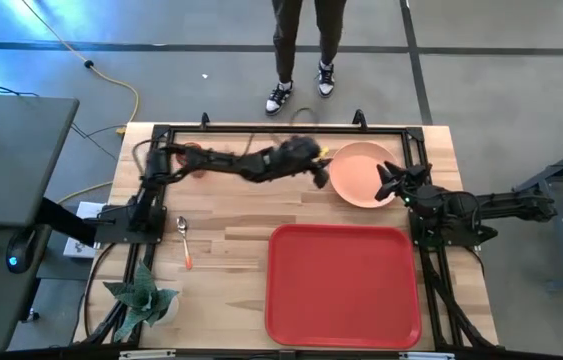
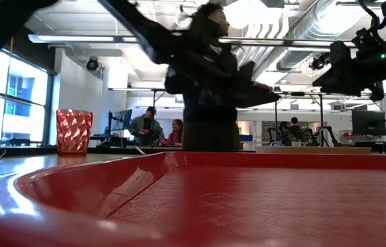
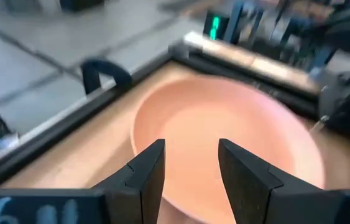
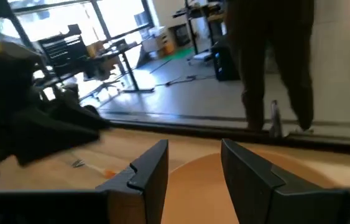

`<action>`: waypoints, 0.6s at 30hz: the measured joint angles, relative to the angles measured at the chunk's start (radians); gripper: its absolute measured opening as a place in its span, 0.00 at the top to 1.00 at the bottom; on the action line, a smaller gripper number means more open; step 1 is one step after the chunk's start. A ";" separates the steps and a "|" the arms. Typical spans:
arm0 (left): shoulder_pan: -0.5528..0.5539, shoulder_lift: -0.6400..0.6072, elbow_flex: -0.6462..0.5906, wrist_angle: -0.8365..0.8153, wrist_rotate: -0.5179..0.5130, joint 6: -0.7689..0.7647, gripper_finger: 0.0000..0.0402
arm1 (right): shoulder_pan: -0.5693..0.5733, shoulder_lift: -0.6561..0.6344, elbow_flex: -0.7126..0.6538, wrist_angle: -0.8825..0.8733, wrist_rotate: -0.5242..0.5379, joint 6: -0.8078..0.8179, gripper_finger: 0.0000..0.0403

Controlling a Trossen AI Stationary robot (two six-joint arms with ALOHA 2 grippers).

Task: Pick and place plate/cup/fork/spoon on tray
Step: Put the light orange plate on the orange serving tray

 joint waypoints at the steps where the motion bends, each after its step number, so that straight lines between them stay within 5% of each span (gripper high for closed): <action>1: 0.007 0.038 0.066 -0.071 0.014 -0.007 0.65 | 0.000 0.001 0.008 -0.008 -0.004 0.000 0.66; 8: 0.031 0.242 0.392 -0.371 0.045 -0.022 0.65 | 0.000 0.000 0.015 -0.133 -0.072 0.118 0.66; 18: 0.076 0.386 0.591 -0.572 0.123 -0.114 0.65 | 0.000 0.000 0.015 -0.184 -0.094 0.182 0.66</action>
